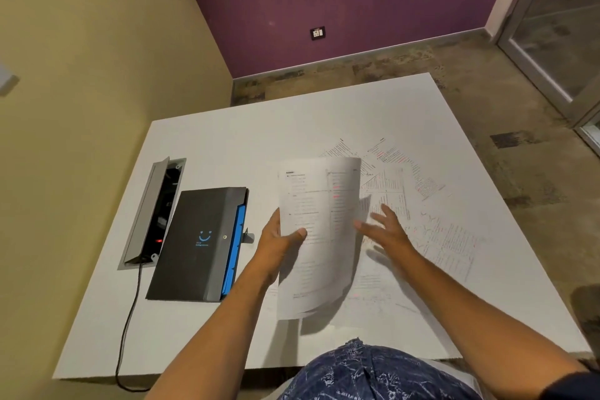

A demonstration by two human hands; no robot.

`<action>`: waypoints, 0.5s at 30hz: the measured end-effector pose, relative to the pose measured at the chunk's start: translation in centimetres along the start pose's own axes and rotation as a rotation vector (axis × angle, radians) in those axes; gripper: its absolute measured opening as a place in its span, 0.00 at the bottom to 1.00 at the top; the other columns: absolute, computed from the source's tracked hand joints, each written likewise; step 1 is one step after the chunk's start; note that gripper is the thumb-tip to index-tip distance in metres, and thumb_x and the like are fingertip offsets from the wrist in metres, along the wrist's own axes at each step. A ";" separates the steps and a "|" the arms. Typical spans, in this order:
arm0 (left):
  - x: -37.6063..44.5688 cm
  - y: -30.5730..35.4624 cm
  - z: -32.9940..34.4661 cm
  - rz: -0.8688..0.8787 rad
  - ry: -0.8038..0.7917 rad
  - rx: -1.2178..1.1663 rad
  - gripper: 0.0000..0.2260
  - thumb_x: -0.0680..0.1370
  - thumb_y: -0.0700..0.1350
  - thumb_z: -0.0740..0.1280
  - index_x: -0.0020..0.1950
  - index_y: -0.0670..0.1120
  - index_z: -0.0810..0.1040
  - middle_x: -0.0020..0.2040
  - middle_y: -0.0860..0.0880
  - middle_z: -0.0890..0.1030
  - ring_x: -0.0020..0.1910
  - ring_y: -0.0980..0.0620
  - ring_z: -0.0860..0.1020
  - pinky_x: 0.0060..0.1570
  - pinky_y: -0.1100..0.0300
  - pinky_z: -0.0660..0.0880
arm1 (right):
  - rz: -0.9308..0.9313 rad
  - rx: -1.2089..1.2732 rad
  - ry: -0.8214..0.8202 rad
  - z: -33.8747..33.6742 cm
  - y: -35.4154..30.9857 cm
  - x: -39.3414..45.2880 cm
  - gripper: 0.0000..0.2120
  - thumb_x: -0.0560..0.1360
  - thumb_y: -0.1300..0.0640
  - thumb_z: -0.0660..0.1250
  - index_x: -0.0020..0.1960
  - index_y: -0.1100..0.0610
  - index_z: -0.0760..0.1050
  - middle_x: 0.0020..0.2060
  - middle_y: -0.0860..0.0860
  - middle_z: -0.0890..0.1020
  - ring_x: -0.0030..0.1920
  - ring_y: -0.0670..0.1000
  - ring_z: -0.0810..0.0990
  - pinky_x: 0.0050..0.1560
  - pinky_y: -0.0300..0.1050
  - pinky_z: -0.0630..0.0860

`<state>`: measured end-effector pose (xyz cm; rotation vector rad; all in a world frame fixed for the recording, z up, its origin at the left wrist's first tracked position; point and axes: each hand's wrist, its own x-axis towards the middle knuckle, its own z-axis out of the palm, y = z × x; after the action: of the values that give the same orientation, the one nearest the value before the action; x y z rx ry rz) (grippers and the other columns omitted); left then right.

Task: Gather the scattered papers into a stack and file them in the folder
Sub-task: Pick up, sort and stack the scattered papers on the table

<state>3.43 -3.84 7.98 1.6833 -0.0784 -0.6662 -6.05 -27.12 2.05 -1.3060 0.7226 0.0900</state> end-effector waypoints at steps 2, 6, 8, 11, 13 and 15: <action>0.0 0.2 -0.3 0.026 -0.059 0.039 0.28 0.77 0.38 0.74 0.72 0.56 0.70 0.65 0.53 0.81 0.64 0.50 0.80 0.60 0.51 0.79 | -0.007 0.060 -0.155 -1.3 0.0 0.4 0.52 0.60 0.42 0.84 0.78 0.52 0.65 0.68 0.49 0.80 0.65 0.51 0.81 0.68 0.55 0.76; 0.1 0.4 -0.6 -0.005 -0.176 -0.104 0.28 0.73 0.35 0.76 0.71 0.45 0.73 0.64 0.46 0.83 0.63 0.46 0.82 0.60 0.49 0.81 | -0.165 0.221 -0.139 -0.8 -1.2 0.1 0.32 0.62 0.60 0.83 0.65 0.59 0.78 0.59 0.58 0.85 0.59 0.58 0.85 0.59 0.54 0.82; 0.4 0.2 -0.9 -0.041 -0.182 -0.111 0.25 0.72 0.35 0.77 0.67 0.41 0.77 0.62 0.43 0.84 0.63 0.42 0.82 0.62 0.47 0.80 | -0.211 0.285 -0.100 -0.7 -2.0 -0.3 0.28 0.62 0.62 0.84 0.60 0.60 0.81 0.56 0.59 0.86 0.56 0.60 0.86 0.55 0.52 0.84; 0.5 -0.2 -1.0 -0.067 -0.111 -0.058 0.20 0.70 0.34 0.78 0.61 0.44 0.82 0.57 0.45 0.87 0.60 0.44 0.83 0.57 0.55 0.81 | -0.247 0.247 -0.110 -1.1 -1.9 -0.6 0.26 0.60 0.63 0.84 0.57 0.62 0.83 0.52 0.59 0.87 0.52 0.57 0.87 0.51 0.50 0.85; 0.5 -0.9 -0.9 -0.068 -0.069 -0.016 0.24 0.68 0.34 0.80 0.62 0.47 0.81 0.56 0.47 0.87 0.57 0.49 0.84 0.56 0.56 0.81 | -0.210 0.140 -0.103 -1.4 -1.1 -0.7 0.27 0.56 0.58 0.85 0.55 0.60 0.84 0.51 0.56 0.88 0.51 0.54 0.87 0.50 0.48 0.85; 0.5 -2.1 -0.6 -0.083 -0.066 0.066 0.27 0.69 0.35 0.80 0.64 0.48 0.78 0.57 0.49 0.85 0.56 0.53 0.83 0.56 0.59 0.81 | -0.161 0.025 -0.132 -1.9 0.1 -0.7 0.25 0.59 0.62 0.85 0.55 0.59 0.84 0.51 0.55 0.88 0.52 0.53 0.87 0.51 0.45 0.83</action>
<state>3.44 -3.03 5.89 1.7352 -0.0786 -0.7891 -7.44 -28.53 2.17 -1.3163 0.5036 0.0363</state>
